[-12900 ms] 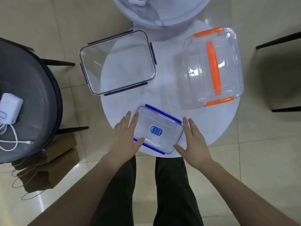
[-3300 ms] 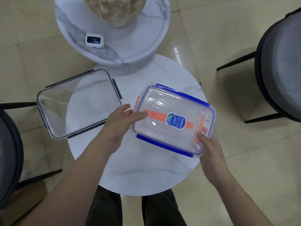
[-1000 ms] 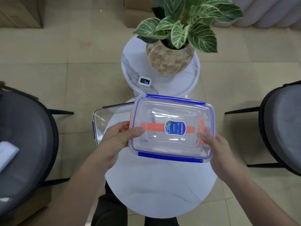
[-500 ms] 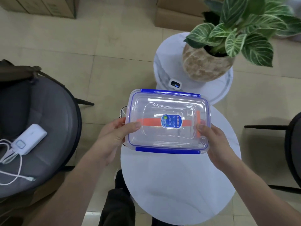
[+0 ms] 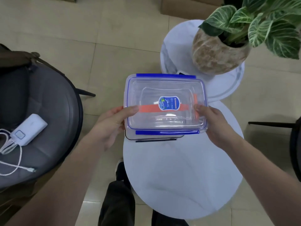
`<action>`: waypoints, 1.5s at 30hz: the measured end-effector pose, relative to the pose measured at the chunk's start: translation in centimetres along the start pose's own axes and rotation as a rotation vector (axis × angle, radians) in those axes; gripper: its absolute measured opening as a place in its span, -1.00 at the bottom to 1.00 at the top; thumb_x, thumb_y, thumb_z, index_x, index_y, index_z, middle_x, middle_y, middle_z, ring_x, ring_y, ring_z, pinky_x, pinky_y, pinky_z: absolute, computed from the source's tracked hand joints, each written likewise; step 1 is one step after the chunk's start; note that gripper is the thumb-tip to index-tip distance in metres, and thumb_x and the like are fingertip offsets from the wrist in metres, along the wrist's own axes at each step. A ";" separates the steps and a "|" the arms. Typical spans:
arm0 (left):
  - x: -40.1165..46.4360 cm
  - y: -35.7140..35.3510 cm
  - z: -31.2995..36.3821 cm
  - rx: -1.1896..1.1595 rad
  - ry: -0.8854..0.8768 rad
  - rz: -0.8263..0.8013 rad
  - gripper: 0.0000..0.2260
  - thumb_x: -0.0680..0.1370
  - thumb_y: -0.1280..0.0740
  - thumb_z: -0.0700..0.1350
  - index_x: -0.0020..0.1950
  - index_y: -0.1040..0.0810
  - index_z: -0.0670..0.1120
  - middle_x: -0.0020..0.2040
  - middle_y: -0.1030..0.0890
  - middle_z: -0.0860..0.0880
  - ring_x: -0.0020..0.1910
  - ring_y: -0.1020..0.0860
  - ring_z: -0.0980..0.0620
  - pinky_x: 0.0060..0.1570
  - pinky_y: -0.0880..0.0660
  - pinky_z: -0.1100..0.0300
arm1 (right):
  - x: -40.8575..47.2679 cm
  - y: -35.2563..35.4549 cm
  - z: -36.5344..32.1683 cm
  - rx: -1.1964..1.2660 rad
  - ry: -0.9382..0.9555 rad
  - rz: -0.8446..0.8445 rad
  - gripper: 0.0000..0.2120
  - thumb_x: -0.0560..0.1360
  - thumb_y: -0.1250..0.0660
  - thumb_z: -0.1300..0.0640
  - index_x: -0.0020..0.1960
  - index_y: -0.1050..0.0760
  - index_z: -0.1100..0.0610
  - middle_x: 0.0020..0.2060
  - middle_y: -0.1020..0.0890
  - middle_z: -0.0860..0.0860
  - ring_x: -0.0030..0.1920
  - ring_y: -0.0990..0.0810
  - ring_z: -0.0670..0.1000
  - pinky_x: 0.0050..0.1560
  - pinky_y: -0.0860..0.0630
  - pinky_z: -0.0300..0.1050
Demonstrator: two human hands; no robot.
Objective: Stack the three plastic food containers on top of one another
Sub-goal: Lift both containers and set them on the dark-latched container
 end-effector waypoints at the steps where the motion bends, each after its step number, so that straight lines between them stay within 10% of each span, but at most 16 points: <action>1: 0.1 0.0 0.0 0.003 0.002 -0.002 -0.29 0.22 -0.59 0.15 0.28 -0.63 -0.17 0.18 -0.73 -0.14 0.21 -0.67 -0.17 0.40 -0.46 -0.17 | 0.1 0.1 0.0 0.000 -0.008 -0.002 -0.65 0.46 -0.37 0.01 0.15 -0.65 0.17 0.04 -0.77 0.11 0.06 -0.74 0.12 0.17 -0.60 0.03; 35: -1.9 -1.0 -1.0 -0.046 0.010 0.122 -0.49 0.19 -0.53 0.12 0.09 -0.69 -0.02 -0.05 -0.79 0.02 -0.06 -0.72 0.05 -0.06 -0.59 0.19 | -0.6 0.0 -0.2 -0.082 -0.039 -0.076 -0.52 0.49 -0.33 -0.13 0.31 -0.57 0.12 0.12 -0.75 0.08 0.14 -0.71 0.12 0.24 -0.57 0.05; 45: -1.7 -0.3 -1.2 0.044 -0.022 0.085 -0.39 0.22 -0.54 0.24 0.17 -0.70 -0.06 0.10 -0.77 -0.03 0.14 -0.71 -0.06 0.29 -0.54 -0.03 | -0.4 0.2 -0.2 -0.082 -0.022 -0.078 -0.18 0.17 -0.46 -0.48 0.21 -0.65 0.07 0.14 -0.74 0.05 0.19 -0.70 0.08 0.37 -0.49 0.13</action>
Point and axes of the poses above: each hand's wrist, its own x-axis towards the middle knuckle, its own y-axis out of the back of the hand, z = x × y, the point moved 1 cm from there along x, towards the middle knuckle
